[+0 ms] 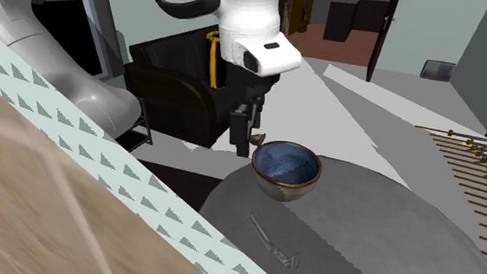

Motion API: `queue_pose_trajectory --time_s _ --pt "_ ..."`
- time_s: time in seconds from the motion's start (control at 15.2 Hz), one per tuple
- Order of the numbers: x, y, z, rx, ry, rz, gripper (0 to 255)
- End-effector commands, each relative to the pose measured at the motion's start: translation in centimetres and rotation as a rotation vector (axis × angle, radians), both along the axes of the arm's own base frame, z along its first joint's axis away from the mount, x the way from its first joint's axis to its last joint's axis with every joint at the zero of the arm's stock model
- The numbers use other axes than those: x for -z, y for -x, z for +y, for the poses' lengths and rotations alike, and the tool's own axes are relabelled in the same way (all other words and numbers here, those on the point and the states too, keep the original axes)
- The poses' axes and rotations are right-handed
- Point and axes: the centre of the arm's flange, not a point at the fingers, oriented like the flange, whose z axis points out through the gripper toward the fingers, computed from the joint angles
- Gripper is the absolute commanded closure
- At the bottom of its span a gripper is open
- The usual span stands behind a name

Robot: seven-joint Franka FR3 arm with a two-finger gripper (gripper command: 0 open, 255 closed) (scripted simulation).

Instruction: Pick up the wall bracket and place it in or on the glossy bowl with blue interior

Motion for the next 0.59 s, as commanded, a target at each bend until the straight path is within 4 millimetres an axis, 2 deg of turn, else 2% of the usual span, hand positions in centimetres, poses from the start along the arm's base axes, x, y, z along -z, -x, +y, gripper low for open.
queue_pose_trajectory --time_s 0.0,0.26,0.53 --pt "2.5 -1.4 -0.7 -0.022 0.006 0.013 0" --pt "7.2 -3.8 -1.9 -0.064 0.017 0.041 0" --pt "9.6 -4.1 -2.0 -0.07 0.018 0.045 0"
